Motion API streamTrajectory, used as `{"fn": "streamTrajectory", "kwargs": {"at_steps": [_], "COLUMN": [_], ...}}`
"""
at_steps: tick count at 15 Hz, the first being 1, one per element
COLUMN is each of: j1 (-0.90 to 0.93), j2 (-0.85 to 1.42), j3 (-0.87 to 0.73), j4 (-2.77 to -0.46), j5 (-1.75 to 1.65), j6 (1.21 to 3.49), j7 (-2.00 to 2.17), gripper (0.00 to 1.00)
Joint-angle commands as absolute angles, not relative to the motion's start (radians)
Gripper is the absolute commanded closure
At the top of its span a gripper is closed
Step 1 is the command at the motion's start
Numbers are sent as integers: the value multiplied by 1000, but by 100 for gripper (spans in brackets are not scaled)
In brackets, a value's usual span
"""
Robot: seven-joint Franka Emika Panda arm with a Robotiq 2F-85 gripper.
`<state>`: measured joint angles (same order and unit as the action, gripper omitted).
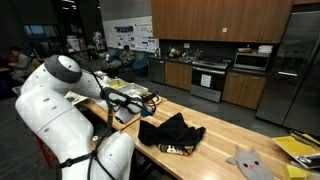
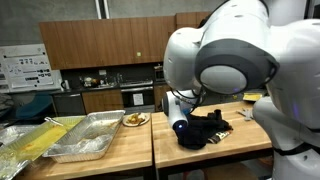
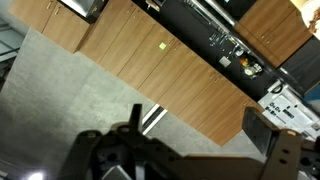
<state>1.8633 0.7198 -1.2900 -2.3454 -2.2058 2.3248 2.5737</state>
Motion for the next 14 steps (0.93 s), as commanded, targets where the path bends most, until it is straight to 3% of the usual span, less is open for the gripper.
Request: {"fn": "streamTrajectory", "kwargs": {"at_steps": [1, 8, 11, 14], "j1": [1635, 1171, 952, 868], "j2": [492, 339, 342, 348], "j3": [-1038, -458, -223, -139], "j4": [-2320, -2292, -2281, -2278], "j5": [-2275, -2465, -2521, -2519], "j6": [2043, 1563, 1520, 1508], "j7": [2603, 2607, 2546, 2536], "gripper": [0, 0, 0, 0]}}
